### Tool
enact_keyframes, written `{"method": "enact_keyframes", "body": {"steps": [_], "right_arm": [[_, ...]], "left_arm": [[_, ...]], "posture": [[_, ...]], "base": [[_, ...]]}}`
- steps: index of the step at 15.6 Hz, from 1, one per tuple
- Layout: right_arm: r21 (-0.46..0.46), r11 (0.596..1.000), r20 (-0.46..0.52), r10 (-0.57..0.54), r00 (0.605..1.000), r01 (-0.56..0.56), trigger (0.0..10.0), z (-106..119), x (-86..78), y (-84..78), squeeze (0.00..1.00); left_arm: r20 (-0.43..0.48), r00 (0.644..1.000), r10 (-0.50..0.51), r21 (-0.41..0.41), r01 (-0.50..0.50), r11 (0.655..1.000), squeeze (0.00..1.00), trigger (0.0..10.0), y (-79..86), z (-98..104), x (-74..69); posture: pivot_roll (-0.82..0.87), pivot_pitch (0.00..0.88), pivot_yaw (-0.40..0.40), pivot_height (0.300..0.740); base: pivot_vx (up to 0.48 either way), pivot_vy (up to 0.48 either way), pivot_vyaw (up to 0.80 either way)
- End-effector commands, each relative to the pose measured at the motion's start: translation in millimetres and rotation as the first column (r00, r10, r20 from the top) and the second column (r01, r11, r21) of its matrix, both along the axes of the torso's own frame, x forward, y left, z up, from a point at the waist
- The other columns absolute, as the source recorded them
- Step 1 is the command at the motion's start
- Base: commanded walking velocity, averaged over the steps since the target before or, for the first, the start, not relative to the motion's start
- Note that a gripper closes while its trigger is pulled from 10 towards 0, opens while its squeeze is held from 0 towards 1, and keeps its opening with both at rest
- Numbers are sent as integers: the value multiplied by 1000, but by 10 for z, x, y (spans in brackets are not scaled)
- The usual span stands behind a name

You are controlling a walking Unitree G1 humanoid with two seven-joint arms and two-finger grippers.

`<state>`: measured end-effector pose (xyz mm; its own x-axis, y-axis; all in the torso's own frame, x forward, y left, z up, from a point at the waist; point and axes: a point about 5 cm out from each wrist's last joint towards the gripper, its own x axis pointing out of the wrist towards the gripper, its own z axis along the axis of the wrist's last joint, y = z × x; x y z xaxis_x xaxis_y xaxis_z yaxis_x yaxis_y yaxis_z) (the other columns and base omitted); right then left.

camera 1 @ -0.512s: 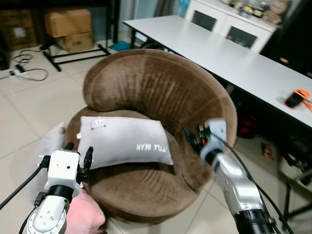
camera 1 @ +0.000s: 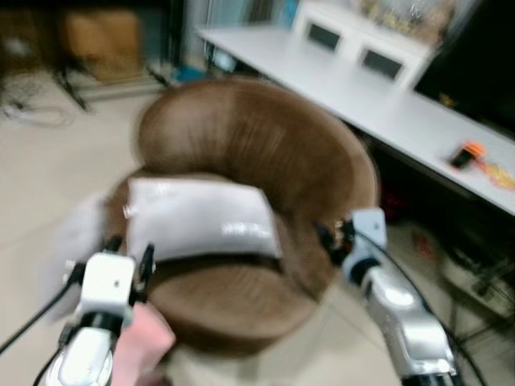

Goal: Move the pillow to the sofa from floor

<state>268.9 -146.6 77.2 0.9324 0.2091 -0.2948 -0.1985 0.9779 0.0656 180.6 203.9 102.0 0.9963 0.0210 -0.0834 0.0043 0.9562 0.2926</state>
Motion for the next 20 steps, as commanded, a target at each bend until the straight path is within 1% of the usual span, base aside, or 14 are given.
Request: {"method": "enact_keyframes", "body": {"steps": [1, 2, 4, 5, 6, 8, 9, 10, 12, 13, 14, 17, 19, 20], "right_arm": [[-11, 1000, -12, -6, 1000, 6, 10000, 1, -6, -16, 0], [-28, 1000, -9, -9, 1000, 9, 10000, 19, -4, -22, 0], [-17, 999, -3, -36, 999, 36, 10000, 23, -64, 3, 0], [-3, 999, -1, -53, 999, 53, 10000, 18, -125, 40, 0], [9, 998, -6, -69, 998, 69, 10000, -12, -240, 106, 0], [28, 996, -15, -81, 997, 81, 10000, -23, -354, 191, 0], [29, 994, -20, -101, 995, 102, 10000, -30, -403, 210, 0], [28, 994, -20, -107, 994, 108, 10000, -18, -405, 205, 0], [-21, 996, 14, -83, 996, 84, 10000, 147, -311, 90, 0], [-34, 995, 24, -91, 996, 92, 10000, 216, -246, 17, 0], [-31, 994, 29, -100, 995, 101, 10000, 229, -216, -26, 0], [-39, 992, 14, -117, 993, 118, 10000, 171, -145, -117, 0], [-50, 994, 9, -94, 996, 95, 10000, 194, -116, -143, 0], [-78, 994, -3, -80, 997, 80, 10000, 170, -139, -162, 0]], "left_arm": [[-23, 999, -24, -14, 24, 1000, 0, 10000, -64, -54, -27], [-14, 999, -37, -7, 37, 999, 0, 10000, -53, -47, -8], [3, 998, -57, 4, 57, 998, 0, 10000, 5, -18, 39], [15, 996, -85, 27, 85, 996, 0, 10000, 48, 29, 83], [23, 992, -120, 53, 119, 991, 0, 10000, 135, 101, 165], [19, 987, -159, 79, 157, 984, 0, 10000, 226, 173, 266], [26, 983, -181, 75, 179, 981, 0, 10000, 248, 206, 296], [32, 982, -184, 69, 181, 981, 0, 10000, 250, 213, 315], [84, 988, -129, 11, 129, 992, 0, 10000, 181, 184, 392], [88, 992, -95, -17, 97, 995, 0, 10000, 143, 134, 419], [73, 994, -83, -19, 85, 996, 0, 10000, 110, 91, 399], [65, 993, -99, -25, 100, 995, 0, 10000, -3, 87, 352], [64, 993, -101, -29, 103, 994, 0, 10000, -18, 74, 383], [52, 993, -104, -6, 105, 994, 0, 10000, -19, 25, 355]], "posture": [[139, 0, -183, 740], [119, 0, -149, 740], [89, 0, -60, 740], [76, 0, -3, 740], [56, 0, 71, 740], [48, 0, 135, 740], [30, 0, 156, 740], [24, 0, 148, 740], [-23, 0, 47, 740], [-44, 0, 21, 740], [-30, 0, 2, 740], [1, 0, -29, 740], [-30, 0, -40, 740], [-21, 0, -46, 740]], "base": [[0, 0, 0], [0, 0, 0], [0, 0, 0], [0, 0, 0], [0, 0, 0], [0, 0, 0], [0, 0, 0], [0, 0, 0], [0, 0, 0], [0, 0, 0], [0, 0, 0], [0, 0, 0], [0, 133, 0], [0, 270, 0]]}}
